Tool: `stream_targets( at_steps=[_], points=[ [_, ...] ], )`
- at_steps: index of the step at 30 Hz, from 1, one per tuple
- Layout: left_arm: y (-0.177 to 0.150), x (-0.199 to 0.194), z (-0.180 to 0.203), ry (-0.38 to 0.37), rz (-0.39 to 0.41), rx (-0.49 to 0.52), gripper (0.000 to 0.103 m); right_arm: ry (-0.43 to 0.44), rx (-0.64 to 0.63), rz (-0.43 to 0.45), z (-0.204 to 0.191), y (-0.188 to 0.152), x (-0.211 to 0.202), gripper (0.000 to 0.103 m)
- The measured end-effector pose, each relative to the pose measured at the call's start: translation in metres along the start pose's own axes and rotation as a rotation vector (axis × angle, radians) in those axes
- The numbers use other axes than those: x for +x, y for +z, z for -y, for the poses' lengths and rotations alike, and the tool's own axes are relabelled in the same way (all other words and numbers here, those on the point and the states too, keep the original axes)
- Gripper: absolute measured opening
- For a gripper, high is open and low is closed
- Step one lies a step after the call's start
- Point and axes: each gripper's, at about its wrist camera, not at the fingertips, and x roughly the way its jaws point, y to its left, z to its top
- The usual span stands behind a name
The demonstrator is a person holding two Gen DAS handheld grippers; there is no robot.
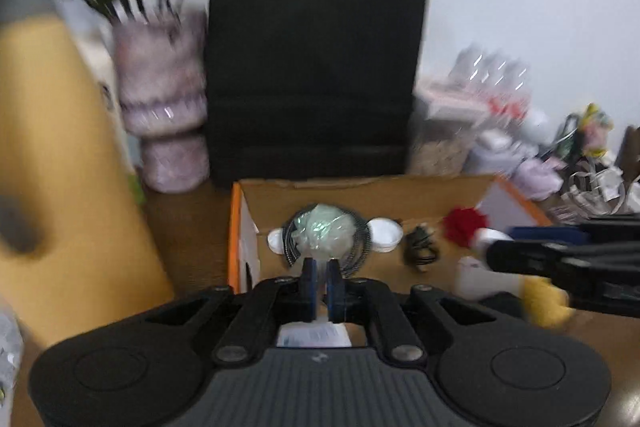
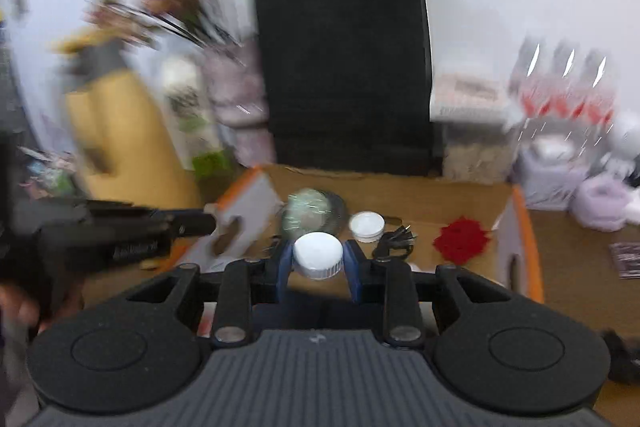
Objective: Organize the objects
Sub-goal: 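Carry both items into the box and open both tools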
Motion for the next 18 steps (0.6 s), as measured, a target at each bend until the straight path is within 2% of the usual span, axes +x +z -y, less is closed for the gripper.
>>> stream_targets(
  at_steps=[3,5,7,10,12,14,15,17,18],
  points=[
    [0.009,0.034,-0.006,0.038,-0.029,-0.011,0.029,-0.041,0.049,-0.094,0.000,0.012,0.060,0.031],
    [0.012,0.039,-0.010,0.056,0.004,0.003,0.053,-0.054,0.060,-0.143,0.001,0.012,0.089,0.038],
    [0.012,0.034,-0.016,0.069,0.038,-0.027,0.057,-0.060,0.067,-0.140,0.003,0.010,0.097,0.045],
    [0.016,0.014,-0.020,0.041,0.073,-0.052,0.068,-0.050,0.062,-0.104,0.004,0.010,0.084,0.052],
    [0.017,-0.004,-0.016,0.062,0.107,-0.046,0.074,-0.038,0.057,-0.072,0.004,0.012,0.065,0.055],
    [0.018,-0.027,-0.009,0.076,0.139,-0.049,0.078,-0.028,0.047,-0.036,0.003,0.015,0.045,0.064],
    [0.019,-0.038,-0.005,0.062,0.153,-0.049,0.079,-0.022,0.034,-0.013,0.001,0.014,0.030,0.066],
    [0.012,-0.067,0.005,0.005,0.195,-0.017,0.089,-0.009,0.004,0.028,-0.001,0.013,0.001,0.069],
    [0.005,-0.084,0.010,-0.021,0.224,0.010,0.091,-0.004,-0.009,0.051,-0.002,0.009,-0.017,0.070]
  ],
)
